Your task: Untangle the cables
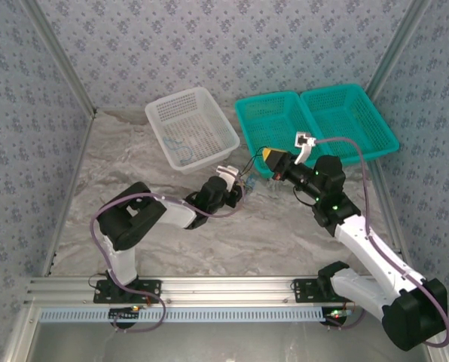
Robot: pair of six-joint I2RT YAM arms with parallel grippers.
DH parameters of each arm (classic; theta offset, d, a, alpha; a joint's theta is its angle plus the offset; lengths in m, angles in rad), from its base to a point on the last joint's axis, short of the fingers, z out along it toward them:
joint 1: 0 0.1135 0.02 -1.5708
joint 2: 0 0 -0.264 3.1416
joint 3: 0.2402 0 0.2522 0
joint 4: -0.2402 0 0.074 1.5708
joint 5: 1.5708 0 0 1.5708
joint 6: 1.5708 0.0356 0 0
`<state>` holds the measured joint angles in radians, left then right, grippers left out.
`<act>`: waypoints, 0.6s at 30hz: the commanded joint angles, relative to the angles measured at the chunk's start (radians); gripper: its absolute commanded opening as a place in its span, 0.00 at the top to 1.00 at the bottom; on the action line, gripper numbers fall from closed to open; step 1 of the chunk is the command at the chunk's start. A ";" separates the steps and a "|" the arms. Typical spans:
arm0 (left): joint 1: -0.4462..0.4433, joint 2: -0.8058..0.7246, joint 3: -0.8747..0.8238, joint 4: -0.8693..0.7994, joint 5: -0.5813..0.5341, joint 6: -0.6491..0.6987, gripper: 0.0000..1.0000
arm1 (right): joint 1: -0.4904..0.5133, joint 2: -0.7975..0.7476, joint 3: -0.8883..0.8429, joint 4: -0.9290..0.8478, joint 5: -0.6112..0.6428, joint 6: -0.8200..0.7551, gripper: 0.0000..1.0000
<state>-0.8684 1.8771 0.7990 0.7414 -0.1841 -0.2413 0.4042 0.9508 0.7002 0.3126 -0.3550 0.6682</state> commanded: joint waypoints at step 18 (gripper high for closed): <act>0.036 0.055 -0.033 -0.023 0.041 -0.057 0.68 | -0.034 -0.159 0.187 -0.041 0.039 -0.106 1.00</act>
<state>-0.8371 1.9232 0.7780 0.7292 -0.1635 -0.2859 0.3771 0.8131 0.8398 0.2932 -0.3473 0.6079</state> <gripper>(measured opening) 0.333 0.064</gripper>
